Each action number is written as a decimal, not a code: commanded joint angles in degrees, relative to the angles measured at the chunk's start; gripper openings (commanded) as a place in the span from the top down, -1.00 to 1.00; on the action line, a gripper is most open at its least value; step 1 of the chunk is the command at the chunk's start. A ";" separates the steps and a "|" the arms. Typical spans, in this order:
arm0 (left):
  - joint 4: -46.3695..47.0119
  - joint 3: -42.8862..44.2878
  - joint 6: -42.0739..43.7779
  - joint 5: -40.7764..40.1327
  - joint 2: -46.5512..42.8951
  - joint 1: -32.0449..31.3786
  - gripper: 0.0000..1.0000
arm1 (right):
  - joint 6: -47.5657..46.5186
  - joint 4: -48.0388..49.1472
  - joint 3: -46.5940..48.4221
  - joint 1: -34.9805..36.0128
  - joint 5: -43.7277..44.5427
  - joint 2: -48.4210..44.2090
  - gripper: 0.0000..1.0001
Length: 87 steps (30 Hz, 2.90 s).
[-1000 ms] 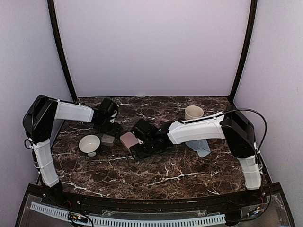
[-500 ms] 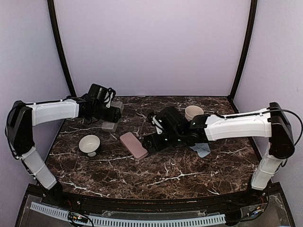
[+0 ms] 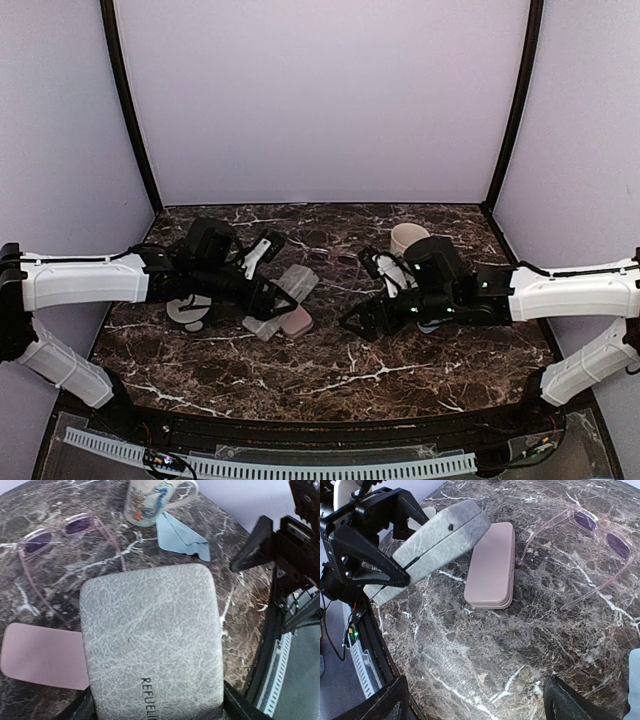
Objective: Organize the sunglasses
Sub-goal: Place the sunglasses case at the center of the board, then pick up the sunglasses case from the center of the board.
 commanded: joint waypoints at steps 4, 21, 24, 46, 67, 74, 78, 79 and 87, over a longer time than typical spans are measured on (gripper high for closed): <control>10.43 -4.66 -4.78 3.26 -2.45 -6.27 0.53 | 2.99 7.76 -5.05 -1.00 -5.12 -3.88 -0.89; -3.51 19.62 -13.79 -18.30 28.21 -24.03 0.47 | 20.78 -3.34 -15.93 -8.83 7.88 -14.71 -0.88; -5.45 24.08 -13.61 -19.60 33.46 -24.15 0.46 | 20.99 -4.20 -17.63 -9.13 8.70 -17.03 -0.88; -7.98 19.78 -16.60 -18.76 30.30 -26.34 -0.96 | 21.64 -3.67 -21.41 -9.31 7.10 -18.24 -0.87; 2.18 21.26 -6.77 14.03 30.36 -29.68 -0.79 | 25.45 -4.64 -23.11 -7.03 7.29 -18.79 -0.85; 2.81 13.93 -6.31 5.91 22.93 -29.61 -0.84 | 27.82 -5.53 -20.81 2.33 12.07 -14.76 -0.88; 0.13 6.60 -8.83 -7.97 15.33 -29.60 -0.96 | 29.31 -7.84 -18.00 8.43 16.38 -11.05 -0.92; 0.30 4.43 -9.54 -10.64 13.48 -29.44 -0.97 | 29.50 -8.64 -16.60 9.96 17.40 -9.71 -0.93; 1.27 -5.73 -14.59 -15.83 4.25 -22.77 -0.98 | 30.69 -20.08 -4.35 18.15 24.65 5.22 -0.98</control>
